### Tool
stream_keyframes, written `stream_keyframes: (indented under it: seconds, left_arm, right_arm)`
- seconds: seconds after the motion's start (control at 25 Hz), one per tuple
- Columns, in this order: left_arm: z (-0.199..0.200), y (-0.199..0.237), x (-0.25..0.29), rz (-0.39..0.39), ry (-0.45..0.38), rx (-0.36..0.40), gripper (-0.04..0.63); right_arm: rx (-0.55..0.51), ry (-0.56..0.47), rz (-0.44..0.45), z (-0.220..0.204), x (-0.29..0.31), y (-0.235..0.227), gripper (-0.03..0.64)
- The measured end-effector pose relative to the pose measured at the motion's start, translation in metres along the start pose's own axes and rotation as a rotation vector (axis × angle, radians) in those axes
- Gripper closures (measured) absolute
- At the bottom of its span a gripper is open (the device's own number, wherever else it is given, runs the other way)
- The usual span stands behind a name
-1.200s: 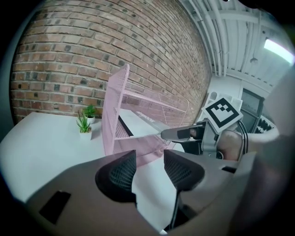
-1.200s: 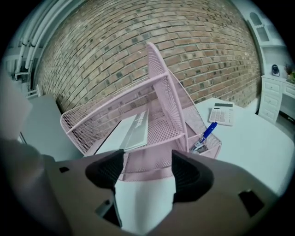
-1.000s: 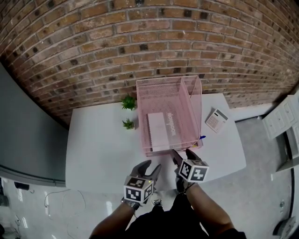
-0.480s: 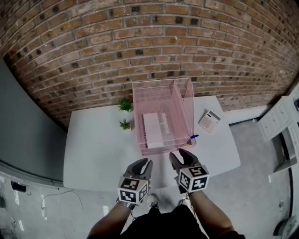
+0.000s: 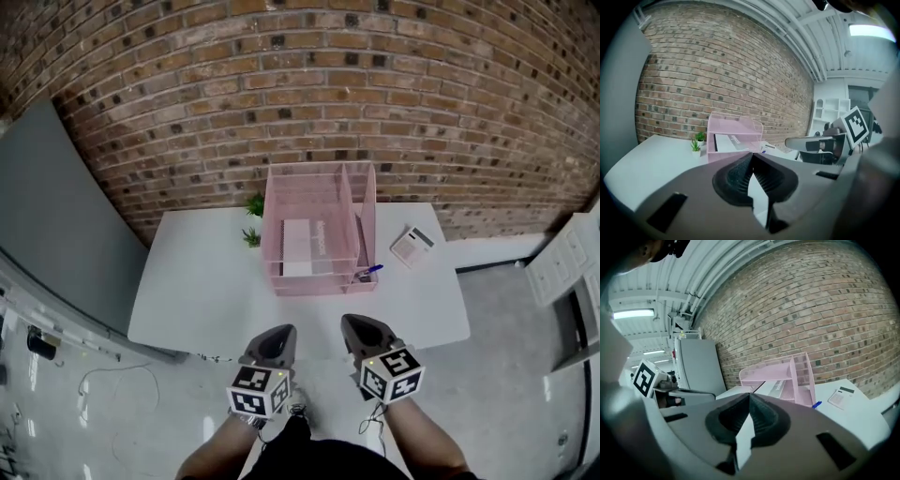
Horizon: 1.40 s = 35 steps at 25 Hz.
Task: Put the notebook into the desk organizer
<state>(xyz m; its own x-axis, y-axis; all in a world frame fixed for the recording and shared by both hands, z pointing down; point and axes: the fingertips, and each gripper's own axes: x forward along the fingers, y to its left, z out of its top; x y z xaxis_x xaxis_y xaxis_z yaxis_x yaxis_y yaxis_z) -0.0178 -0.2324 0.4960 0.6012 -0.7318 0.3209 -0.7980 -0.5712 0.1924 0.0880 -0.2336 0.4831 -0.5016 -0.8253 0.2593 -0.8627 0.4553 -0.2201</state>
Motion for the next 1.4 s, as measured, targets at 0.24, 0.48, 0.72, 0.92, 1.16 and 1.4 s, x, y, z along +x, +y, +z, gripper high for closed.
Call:
stream_keyframes:
  seconds: [0.24,0.48,0.72,0.92,1.16,1.4]
  left_arm:
    - [-0.021,-0.079,-0.059,0.077,-0.035,0.004,0.589]
    - [-0.038,-0.136,-0.124,0.144,-0.041,0.027,0.589]
    - [-0.042,-0.157,-0.175,0.197,-0.063,0.049,0.589]
    - [-0.044,-0.158,-0.197,0.187,-0.079,0.035,0.589]
    - [-0.043,-0.158,-0.216,0.113,-0.099,0.023,0.589]
    - [-0.048,-0.160,-0.225,0.040,-0.090,0.026,0.589]
  right_arm:
    - [-0.056,-0.007,0.112,-0.012,-0.091,0.026,0.614]
    - [-0.063,-0.027,0.201,-0.019,-0.153,0.062,0.614]
    - [-0.057,-0.040,0.258,-0.028,-0.186,0.101,0.614]
    - [-0.063,-0.054,0.255,-0.029,-0.199,0.123,0.614]
    - [-0.058,-0.067,0.188,-0.031,-0.210,0.141,0.614]
    - [-0.048,-0.075,0.098,-0.035,-0.226,0.150,0.614]
